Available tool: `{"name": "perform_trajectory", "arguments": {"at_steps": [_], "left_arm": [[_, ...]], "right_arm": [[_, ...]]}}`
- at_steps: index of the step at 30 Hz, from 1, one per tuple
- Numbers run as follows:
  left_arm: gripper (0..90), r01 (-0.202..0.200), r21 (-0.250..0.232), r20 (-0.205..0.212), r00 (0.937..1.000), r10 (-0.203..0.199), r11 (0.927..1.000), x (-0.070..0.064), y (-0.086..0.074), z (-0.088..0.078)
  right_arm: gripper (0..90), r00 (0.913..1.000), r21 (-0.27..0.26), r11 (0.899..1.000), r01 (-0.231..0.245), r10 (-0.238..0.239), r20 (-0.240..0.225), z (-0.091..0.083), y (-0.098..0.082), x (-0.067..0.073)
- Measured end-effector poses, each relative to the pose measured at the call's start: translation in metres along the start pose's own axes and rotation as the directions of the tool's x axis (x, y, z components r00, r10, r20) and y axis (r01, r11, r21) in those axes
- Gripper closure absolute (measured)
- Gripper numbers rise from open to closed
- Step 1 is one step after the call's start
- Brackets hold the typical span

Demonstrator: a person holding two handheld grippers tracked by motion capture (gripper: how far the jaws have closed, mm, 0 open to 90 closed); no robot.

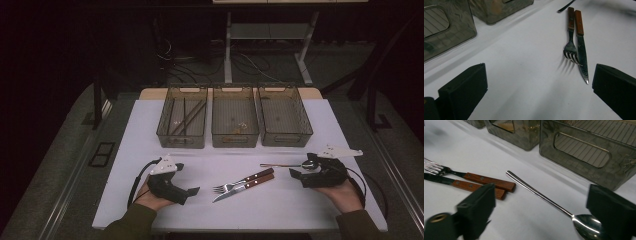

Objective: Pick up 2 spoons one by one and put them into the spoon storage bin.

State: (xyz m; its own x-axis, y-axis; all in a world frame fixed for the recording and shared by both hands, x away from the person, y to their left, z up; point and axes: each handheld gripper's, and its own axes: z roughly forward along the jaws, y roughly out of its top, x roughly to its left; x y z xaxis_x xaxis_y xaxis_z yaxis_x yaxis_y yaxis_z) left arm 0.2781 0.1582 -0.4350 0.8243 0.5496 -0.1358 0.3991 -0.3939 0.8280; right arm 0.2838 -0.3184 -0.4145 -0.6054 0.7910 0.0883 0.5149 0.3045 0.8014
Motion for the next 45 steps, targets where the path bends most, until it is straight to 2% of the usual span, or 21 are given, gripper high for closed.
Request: {"name": "perform_trajectory", "arguments": {"at_steps": [3, 10, 15, 19, 29, 36, 41, 45], "left_arm": [[0.0, -0.009, 0.003, 0.005, 0.9999, 0.009, 1.0, -0.001, 0.0, -0.001], [0.0, 0.008, 0.004, 0.006, 1.0, -0.008, 1.0, -0.002, 0.0, 0.001], [0.0, 0.011, 0.008, 0.006, 0.9999, -0.012, 0.9999, -0.002, 0.0, 0.001], [0.0, 0.018, 0.006, 0.007, 0.9998, -0.019, 0.9998, -0.001, 0.0, 0.001], [0.0, 0.008, 0.005, 0.001, 1.0, -0.008, 1.0, -0.003, 0.0, 0.002], [0.0, 0.003, 0.001, -0.008, 1.0, -0.003, 1.0, -0.003, 0.0, 0.002], [0.0, -0.003, 0.009, -0.018, 0.9998, 0.003, 1.0, -0.002, -0.001, 0.001], [0.0, -0.005, 0.004, -0.014, 0.9999, 0.005, 1.0, -0.002, -0.001, 0.001]], "right_arm": [[14.2, 0.9999, 0.004, 1.0, -0.002, 0.002, 0.01, 0.0, 0.001, -0.005], [15.6, 0.9994, 0.023, 1.0, -0.003, 0.003, 0.036, 0.002, 0.005, -0.016], [18.2, 0.9979, 0.032, 0.999, -0.028, 0.026, 0.059, 0.003, 0.005, -0.027], [19.9, 0.9972, 0.022, 0.999, -0.04, 0.039, 0.064, 0.003, 0.007, -0.036], [27.1, 0.9949, 0.01, 0.998, -0.068, 0.067, 0.075, 0.005, 0.007, -0.056], [33.5, 0.9914, 0.021, 0.995, -0.098, 0.095, 0.089, 0.005, 0.002, -0.071], [37.3, 0.9882, 0.025, 0.991, -0.133, 0.131, 0.081, 0.004, -0.006, -0.078], [39.2, 0.9885, 0.043, 0.991, -0.131, 0.127, 0.083, 0.004, -0.008, -0.077]]}}
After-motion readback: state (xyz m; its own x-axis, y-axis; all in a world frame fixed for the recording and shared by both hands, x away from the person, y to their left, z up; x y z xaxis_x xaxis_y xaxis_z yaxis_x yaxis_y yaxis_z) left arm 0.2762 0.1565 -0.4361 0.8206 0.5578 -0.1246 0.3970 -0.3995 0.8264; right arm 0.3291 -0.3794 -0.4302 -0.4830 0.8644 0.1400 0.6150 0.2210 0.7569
